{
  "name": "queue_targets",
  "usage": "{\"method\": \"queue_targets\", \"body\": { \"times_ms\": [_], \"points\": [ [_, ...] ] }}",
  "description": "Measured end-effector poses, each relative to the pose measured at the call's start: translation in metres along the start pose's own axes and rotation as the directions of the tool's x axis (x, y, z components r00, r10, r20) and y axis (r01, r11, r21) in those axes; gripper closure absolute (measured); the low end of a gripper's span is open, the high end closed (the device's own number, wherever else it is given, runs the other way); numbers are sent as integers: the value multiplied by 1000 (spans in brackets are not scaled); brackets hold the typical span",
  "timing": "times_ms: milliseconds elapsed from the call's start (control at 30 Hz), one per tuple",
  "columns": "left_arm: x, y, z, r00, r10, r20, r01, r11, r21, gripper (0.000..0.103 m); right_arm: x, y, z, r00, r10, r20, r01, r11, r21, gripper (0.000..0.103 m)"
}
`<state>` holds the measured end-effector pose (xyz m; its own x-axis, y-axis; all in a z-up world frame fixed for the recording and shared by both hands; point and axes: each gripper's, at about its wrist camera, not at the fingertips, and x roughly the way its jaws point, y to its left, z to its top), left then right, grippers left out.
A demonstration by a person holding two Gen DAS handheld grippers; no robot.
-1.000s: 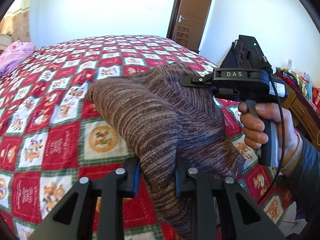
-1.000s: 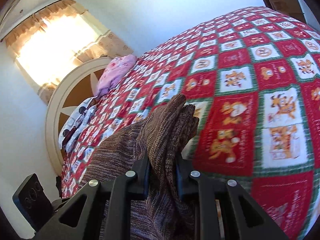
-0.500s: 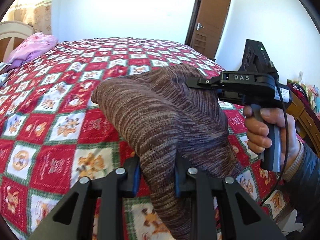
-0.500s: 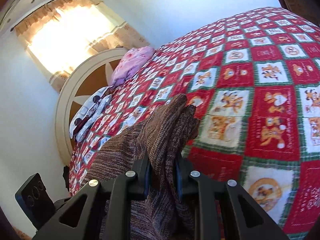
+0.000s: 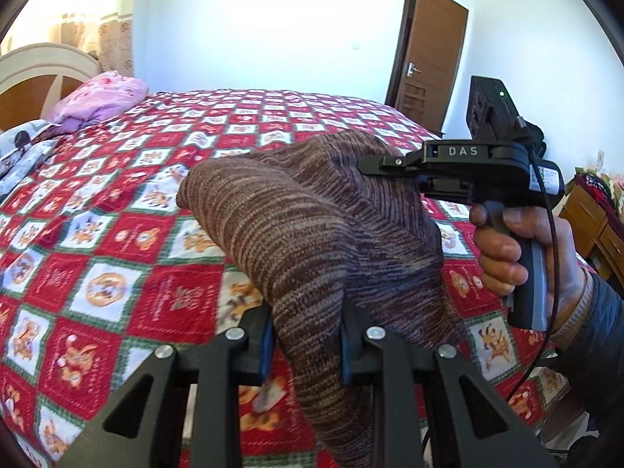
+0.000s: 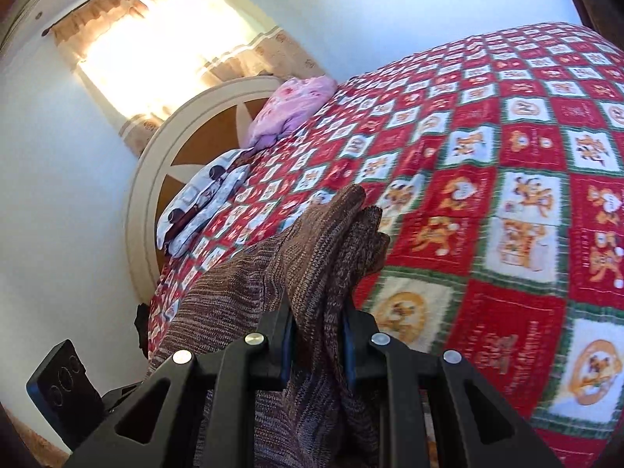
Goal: Fold small clothes
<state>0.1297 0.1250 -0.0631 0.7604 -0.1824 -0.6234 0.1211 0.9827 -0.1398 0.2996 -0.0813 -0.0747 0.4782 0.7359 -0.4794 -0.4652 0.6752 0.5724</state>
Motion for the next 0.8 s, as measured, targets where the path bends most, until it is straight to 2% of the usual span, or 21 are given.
{"method": "queue_targets", "body": {
  "times_ms": [533, 800],
  "points": [
    [-12, 59, -22, 995, 97, -9, -97, 993, -64, 76, 78, 55, -6, 995, 46, -89, -50, 998, -47, 83],
    [-9, 74, -30, 992, 123, -36, -125, 990, -64, 76, 113, 56, -7, 991, 39, -132, -44, 998, -35, 83]
  ]
}}
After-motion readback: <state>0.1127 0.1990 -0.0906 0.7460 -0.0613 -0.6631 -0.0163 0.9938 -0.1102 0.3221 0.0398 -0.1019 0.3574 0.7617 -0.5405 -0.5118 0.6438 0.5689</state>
